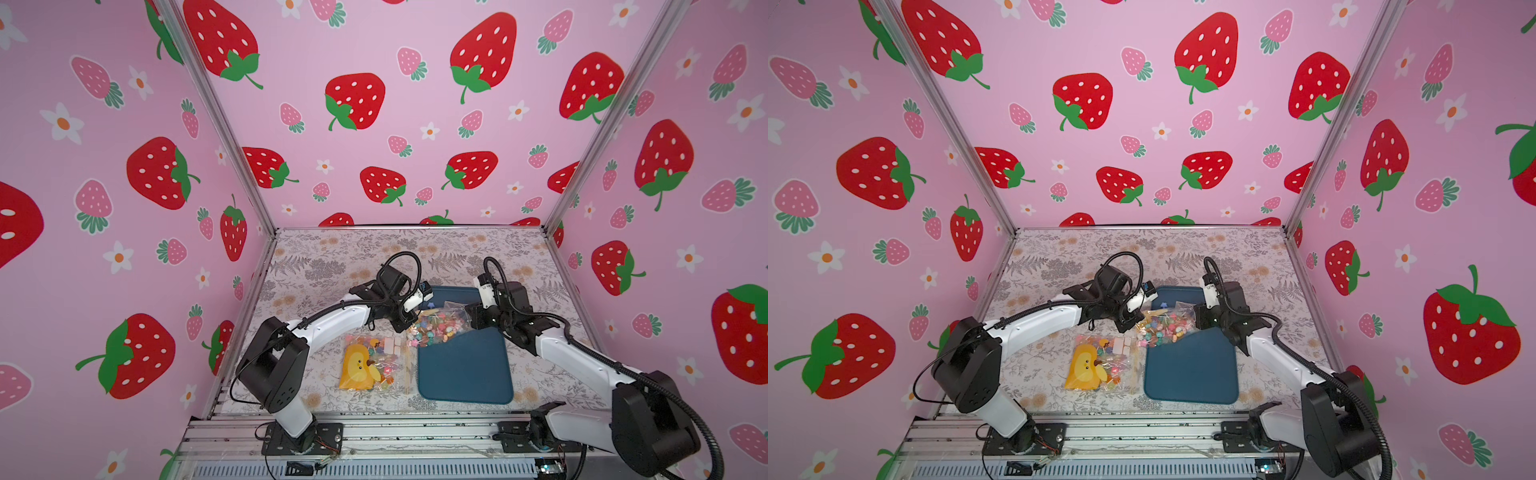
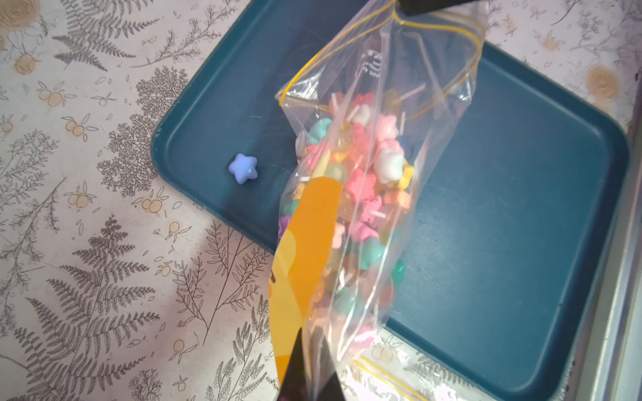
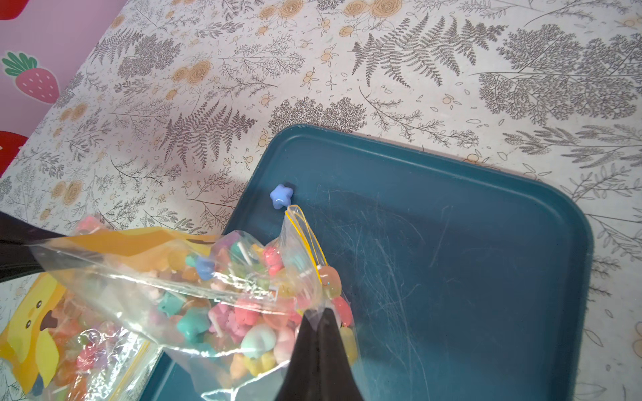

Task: Pour candies out of the ziploc bag
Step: 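Pour the candies out of the ziploc bag onto the tray.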

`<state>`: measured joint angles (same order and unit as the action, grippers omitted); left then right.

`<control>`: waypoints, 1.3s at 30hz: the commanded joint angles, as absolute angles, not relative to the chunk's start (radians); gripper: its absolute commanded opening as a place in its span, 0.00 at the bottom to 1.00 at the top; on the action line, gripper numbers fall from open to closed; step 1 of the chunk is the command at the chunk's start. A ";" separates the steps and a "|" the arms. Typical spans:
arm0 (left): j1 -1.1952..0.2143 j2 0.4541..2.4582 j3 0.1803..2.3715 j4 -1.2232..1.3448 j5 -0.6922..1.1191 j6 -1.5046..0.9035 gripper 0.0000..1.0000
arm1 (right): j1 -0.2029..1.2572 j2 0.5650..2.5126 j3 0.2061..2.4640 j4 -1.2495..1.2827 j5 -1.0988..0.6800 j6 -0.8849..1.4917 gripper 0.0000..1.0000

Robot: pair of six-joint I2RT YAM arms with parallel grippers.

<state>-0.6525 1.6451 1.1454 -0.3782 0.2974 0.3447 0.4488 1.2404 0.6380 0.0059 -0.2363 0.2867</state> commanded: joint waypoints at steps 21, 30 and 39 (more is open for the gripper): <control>-0.742 1.666 1.636 -0.697 0.314 0.408 0.00 | 0.443 1.251 0.648 0.025 -0.206 0.287 0.00; -0.775 1.776 1.828 -0.840 0.293 0.435 0.00 | 0.443 1.272 0.612 0.067 -0.200 0.288 0.00; -0.807 1.827 1.929 -0.911 0.286 0.437 0.00 | 0.442 1.278 0.590 0.086 -0.174 0.275 0.00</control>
<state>-0.7937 1.8404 1.8492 -0.8864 0.2691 0.4198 0.4496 1.2629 0.6136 0.0914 -0.2214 0.2863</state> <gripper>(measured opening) 0.047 0.041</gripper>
